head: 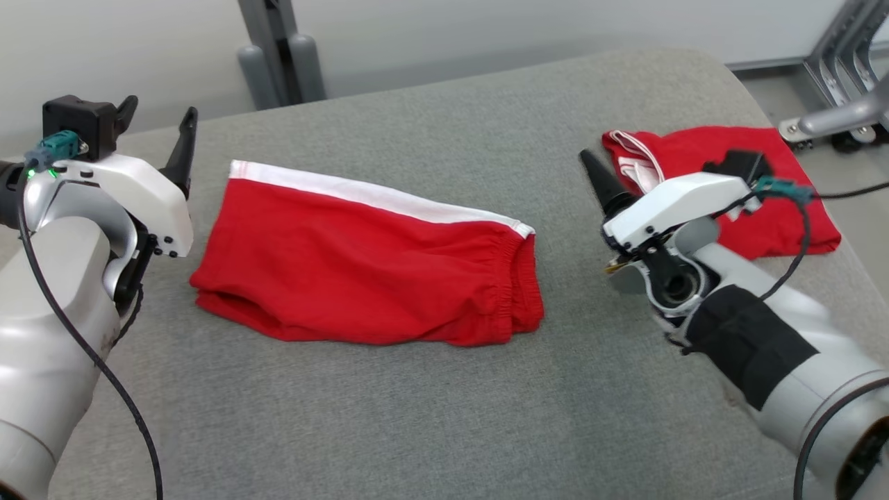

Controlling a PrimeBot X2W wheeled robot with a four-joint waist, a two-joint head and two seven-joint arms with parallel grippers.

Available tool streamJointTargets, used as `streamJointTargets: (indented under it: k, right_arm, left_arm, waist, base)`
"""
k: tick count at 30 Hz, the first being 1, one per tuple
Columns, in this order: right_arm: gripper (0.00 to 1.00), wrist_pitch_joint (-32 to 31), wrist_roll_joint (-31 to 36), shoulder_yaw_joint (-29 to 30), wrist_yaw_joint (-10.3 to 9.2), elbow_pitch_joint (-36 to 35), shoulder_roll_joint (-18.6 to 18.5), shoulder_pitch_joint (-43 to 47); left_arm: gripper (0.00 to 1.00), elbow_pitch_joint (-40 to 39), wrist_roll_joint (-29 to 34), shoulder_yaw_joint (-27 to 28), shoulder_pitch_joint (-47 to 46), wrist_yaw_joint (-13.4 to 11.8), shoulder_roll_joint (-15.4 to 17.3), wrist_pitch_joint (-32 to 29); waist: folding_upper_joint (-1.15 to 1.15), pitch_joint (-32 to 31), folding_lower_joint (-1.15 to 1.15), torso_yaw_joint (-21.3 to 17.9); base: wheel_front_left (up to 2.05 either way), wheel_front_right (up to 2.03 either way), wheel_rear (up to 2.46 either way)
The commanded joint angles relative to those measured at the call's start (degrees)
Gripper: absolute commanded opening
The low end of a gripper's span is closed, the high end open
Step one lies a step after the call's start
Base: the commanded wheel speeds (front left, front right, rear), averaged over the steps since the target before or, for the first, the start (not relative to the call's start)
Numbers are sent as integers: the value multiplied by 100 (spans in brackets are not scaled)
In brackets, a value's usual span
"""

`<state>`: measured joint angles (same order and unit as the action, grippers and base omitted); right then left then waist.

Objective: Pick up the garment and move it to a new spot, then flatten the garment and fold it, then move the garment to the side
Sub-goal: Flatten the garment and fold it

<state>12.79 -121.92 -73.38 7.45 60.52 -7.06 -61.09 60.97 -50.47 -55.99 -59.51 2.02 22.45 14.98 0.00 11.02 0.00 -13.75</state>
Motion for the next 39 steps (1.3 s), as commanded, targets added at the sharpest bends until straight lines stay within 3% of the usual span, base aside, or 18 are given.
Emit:
streamJointTargets:
  k: [1,3,6,9,13,16,17,23,28,39]
  right_arm:
    - [100,168,714,-9,6,91,-148,-69]
    - [100,239,1560,19,6,222,-327,-163]
    - [100,246,2840,579,6,266,-525,-272]
    - [100,241,4123,1576,6,-73,-764,171]
    - [100,244,5860,3344,5,-1059,-889,1355]
    - [100,244,7124,4605,5,-1967,-717,2484]
    - [100,244,7124,4605,5,-1967,-717,2484]
    - [100,234,9108,6413,5,-3626,17,4306]
    - [100,234,9755,7000,5,-4238,332,5100]
    - [100,234,9780,7064,5,-3999,400,5449]
  left_arm:
    - [100,-240,101,181,166,-104,58,17]
    - [100,-611,267,435,336,-230,110,17]
    - [100,-1274,554,922,742,-465,164,17]
    - [100,-1977,887,1453,1295,-657,192,18]
    - [100,-2904,1433,2197,2159,-884,148,18]
    - [100,-3533,1849,2718,2870,-952,18,18]
    - [100,-3533,1849,2718,2870,-952,18,18]
    - [100,-4603,2801,3625,4051,-943,-450,18]
    - [100,-5003,3363,4184,4841,-687,-925,19]
    - [100,-4908,4091,4852,5658,-193,-1733,19]
  waist:
    - [0,-201,0,181]
    - [0,-296,0,279]
    - [0,-437,0,421]
    - [0,-582,0,566]
    - [0,-754,0,759]
    - [0,-851,0,915]
    - [0,-851,0,915]
    - [0,-920,0,1215]
    - [0,-987,0,1378]
    - [0,-989,0,1552]
  base:
    - [0,0,0]
    - [0,0,0]
    - [0,0,0]
    - [0,0,0]
    - [0,0,0]
    - [0,0,0]
    - [0,0,0]
    - [0,0,0]
    - [0,0,0]
    - [0,0,0]
